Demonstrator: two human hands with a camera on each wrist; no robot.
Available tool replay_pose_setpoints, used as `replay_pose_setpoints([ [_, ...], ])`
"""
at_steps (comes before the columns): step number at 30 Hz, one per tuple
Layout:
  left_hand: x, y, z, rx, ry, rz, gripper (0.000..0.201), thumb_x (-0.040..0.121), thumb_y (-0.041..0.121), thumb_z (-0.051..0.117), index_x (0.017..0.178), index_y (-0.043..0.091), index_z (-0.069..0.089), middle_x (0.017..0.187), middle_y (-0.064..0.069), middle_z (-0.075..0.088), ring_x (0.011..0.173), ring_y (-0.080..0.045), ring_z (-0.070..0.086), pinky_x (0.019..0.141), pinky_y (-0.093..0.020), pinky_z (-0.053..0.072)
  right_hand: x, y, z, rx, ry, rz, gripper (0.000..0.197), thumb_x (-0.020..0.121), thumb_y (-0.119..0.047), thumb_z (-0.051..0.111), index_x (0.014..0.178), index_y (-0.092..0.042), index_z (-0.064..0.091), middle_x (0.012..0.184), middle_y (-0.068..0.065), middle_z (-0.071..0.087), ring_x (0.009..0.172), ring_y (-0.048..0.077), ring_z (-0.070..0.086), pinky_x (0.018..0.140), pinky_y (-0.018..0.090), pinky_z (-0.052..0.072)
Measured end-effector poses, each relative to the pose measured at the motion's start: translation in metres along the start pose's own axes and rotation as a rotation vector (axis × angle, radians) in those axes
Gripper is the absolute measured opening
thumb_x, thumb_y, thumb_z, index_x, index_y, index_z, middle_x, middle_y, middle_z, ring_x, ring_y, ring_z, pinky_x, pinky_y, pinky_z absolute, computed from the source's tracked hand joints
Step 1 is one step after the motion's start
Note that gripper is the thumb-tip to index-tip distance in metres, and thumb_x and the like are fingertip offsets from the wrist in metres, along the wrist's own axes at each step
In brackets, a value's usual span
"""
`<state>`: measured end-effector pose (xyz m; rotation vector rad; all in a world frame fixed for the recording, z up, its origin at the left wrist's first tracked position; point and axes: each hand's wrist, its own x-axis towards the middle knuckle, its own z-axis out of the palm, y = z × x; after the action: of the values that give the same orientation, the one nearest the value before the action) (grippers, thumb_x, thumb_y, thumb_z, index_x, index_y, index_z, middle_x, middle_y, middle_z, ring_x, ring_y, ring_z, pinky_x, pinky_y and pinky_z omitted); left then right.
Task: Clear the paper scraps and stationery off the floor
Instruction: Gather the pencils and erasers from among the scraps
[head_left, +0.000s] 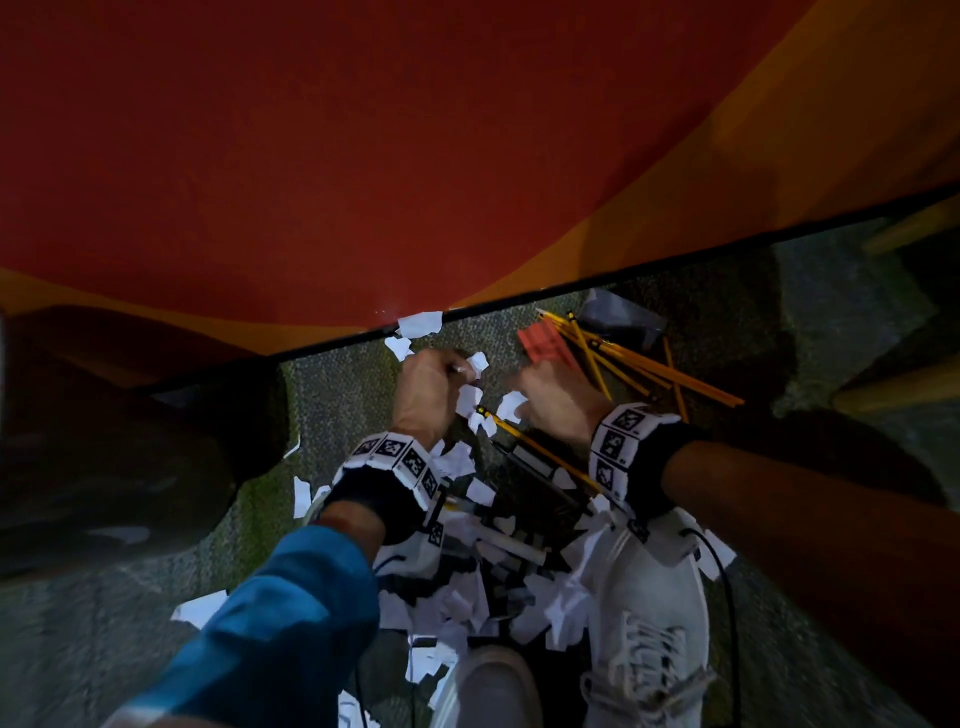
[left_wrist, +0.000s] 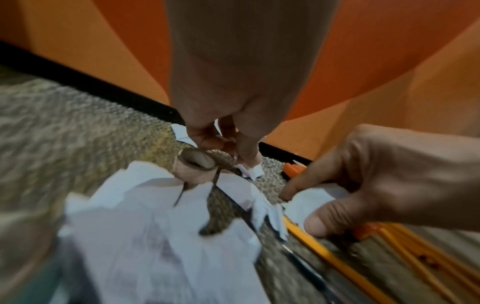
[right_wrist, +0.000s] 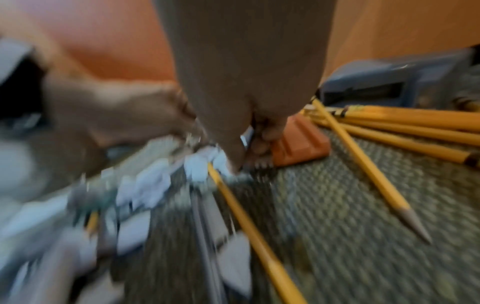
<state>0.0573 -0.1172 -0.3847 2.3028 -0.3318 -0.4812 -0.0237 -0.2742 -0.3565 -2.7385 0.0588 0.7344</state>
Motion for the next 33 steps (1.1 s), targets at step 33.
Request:
replay_pose_setpoints([
  [33,-0.011,0.028,-0.064,-0.247,0.068,-0.127,0.020,0.080,-0.005,0.072,0.073,0.012,0.067,0.070,-0.001,0.068,0.064,-0.015,0.064,0.066,-0.027,0.053,-0.029,-0.016,-0.081,0.796,0.368,0.107,0.008,0.087,-0.009,0.072,0.081,-0.011,0.067,0.070,0.018,0.070,0.058,0.023,0.066,0.057,0.034,0.055],
])
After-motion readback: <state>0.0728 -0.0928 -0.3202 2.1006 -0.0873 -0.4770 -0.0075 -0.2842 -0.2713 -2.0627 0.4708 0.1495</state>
